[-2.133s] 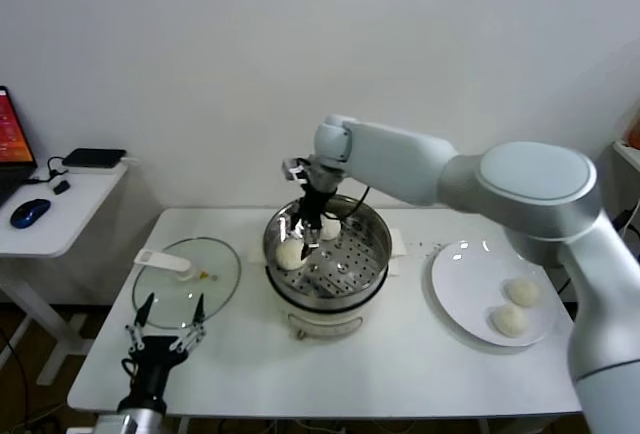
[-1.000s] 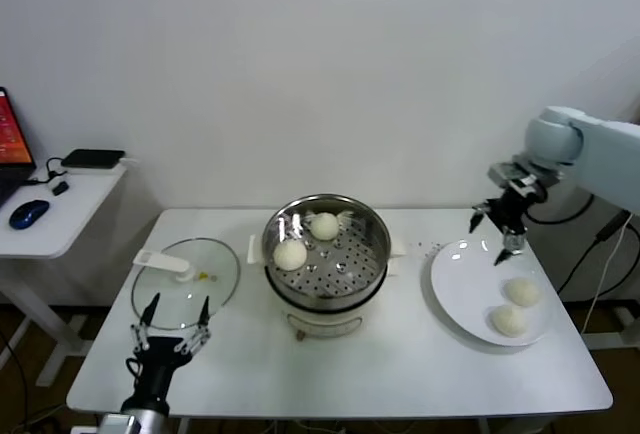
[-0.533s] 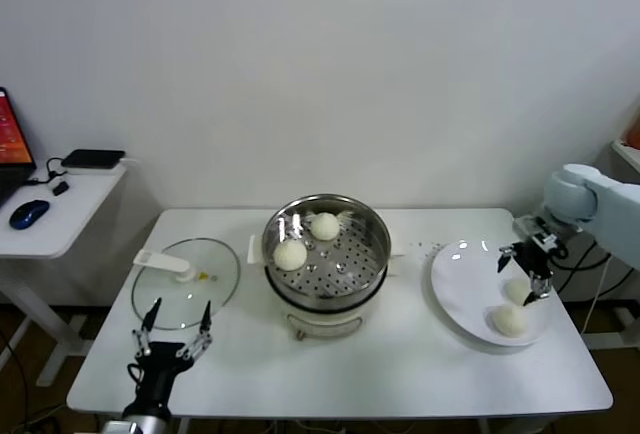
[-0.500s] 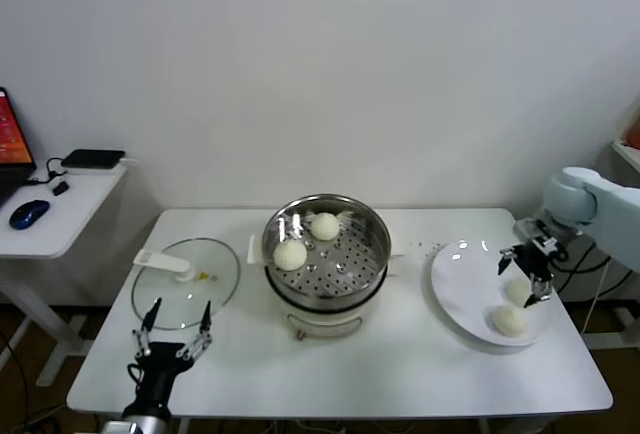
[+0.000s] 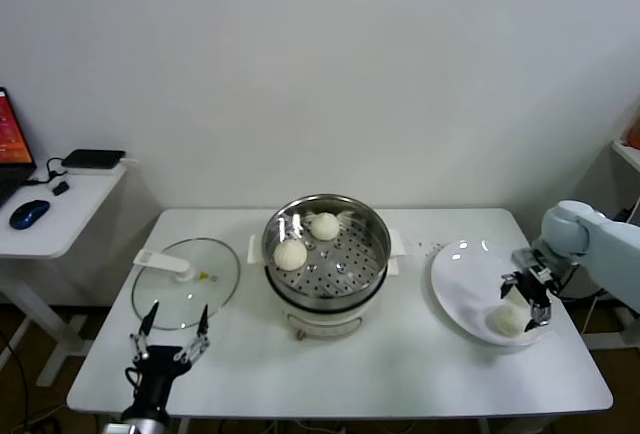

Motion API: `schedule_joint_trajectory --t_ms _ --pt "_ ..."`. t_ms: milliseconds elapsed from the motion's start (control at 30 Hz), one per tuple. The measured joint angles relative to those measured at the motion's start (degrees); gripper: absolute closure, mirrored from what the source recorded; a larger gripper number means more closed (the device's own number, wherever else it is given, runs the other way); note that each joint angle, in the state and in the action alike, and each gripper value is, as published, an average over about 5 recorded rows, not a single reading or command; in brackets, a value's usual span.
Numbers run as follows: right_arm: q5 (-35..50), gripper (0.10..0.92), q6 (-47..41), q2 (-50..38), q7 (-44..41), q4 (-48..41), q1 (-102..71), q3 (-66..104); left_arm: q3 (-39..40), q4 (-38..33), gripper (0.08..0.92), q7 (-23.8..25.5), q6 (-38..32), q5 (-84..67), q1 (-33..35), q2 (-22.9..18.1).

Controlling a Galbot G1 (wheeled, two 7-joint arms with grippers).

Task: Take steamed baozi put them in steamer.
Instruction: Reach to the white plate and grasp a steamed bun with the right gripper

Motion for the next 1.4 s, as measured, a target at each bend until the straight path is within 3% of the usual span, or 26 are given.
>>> schedule_joint_trajectory --t_ms 600,967,1400 --pt "-1.7 0.204 -0.3 2.1 0.3 -3.5 -4.2 4.2 0.1 0.6 0.177 -0.1 -0.3 0.1 0.0 -0.2" --pt "-1.2 0.327 -0.8 2.2 0.2 -3.6 -4.3 4.4 0.4 1.0 0.177 -0.2 -0.3 0.3 0.0 -0.5" --pt "1.0 0.338 0.1 1.7 -0.5 -1.2 0.1 1.3 0.2 0.7 0.177 -0.2 0.0 0.5 -0.1 -0.3"
